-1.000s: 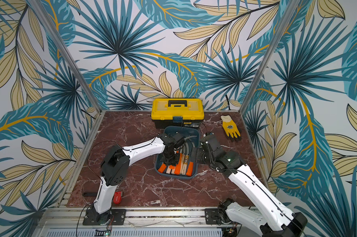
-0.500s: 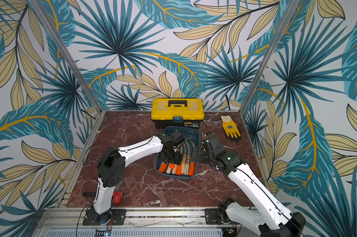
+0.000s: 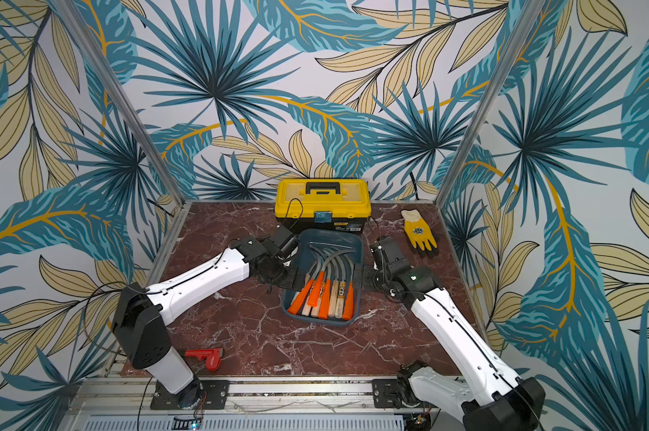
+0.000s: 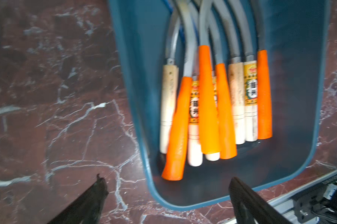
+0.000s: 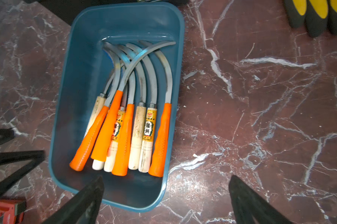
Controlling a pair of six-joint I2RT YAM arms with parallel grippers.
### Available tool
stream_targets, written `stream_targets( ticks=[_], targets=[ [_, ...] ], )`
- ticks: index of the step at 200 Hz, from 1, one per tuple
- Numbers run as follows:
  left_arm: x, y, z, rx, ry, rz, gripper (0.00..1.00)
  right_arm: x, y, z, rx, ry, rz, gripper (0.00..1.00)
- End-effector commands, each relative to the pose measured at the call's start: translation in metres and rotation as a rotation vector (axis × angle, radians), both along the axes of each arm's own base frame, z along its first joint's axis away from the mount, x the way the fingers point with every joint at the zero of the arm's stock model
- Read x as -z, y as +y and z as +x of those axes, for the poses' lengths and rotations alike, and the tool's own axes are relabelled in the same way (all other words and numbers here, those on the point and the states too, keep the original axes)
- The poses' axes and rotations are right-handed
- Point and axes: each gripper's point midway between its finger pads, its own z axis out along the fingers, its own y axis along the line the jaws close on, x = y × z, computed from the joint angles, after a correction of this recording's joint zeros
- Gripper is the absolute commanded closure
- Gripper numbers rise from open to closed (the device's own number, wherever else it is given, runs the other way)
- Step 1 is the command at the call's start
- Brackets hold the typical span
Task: Put small sickles into storage boxes
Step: Place the sickle in the storage box, then reset both arms
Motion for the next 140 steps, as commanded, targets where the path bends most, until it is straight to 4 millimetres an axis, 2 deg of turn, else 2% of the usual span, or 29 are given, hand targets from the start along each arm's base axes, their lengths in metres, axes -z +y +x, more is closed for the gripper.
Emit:
stream_targets(
  ticks=[1, 37, 70, 95, 107, 140],
  targets=[
    [-0.025, 0.029, 0.018, -0.039, -0.159, -0.077, 0.00, 0.003, -0.020, 0.015, 0.031, -0.036, -0.095, 0.00],
    [-0.023, 0.092, 0.027, -0.188, -0.273, -0.144, 0.01, 0.004, -0.056, 0.043, 0.128, -0.160, -0.228, 0.01],
    [-0.018, 0.148, 0.038, -0.336, -0.457, -0.089, 0.01, 0.021, -0.092, 0.061, 0.235, -0.210, -0.218, 0.01],
    [-0.010, 0.188, 0.043, -0.466, -0.522, -0.038, 0.01, 0.031, -0.111, 0.074, 0.272, -0.285, -0.255, 0.00],
    [-0.008, 0.204, 0.046, -0.505, -0.557, -0.007, 0.01, 0.033, -0.120, 0.082, 0.288, -0.337, -0.267, 0.01],
    [-0.004, 0.237, 0.061, -0.564, -0.675, 0.039, 0.01, 0.057, -0.137, 0.097, 0.310, -0.373, -0.311, 0.00]
  ],
)
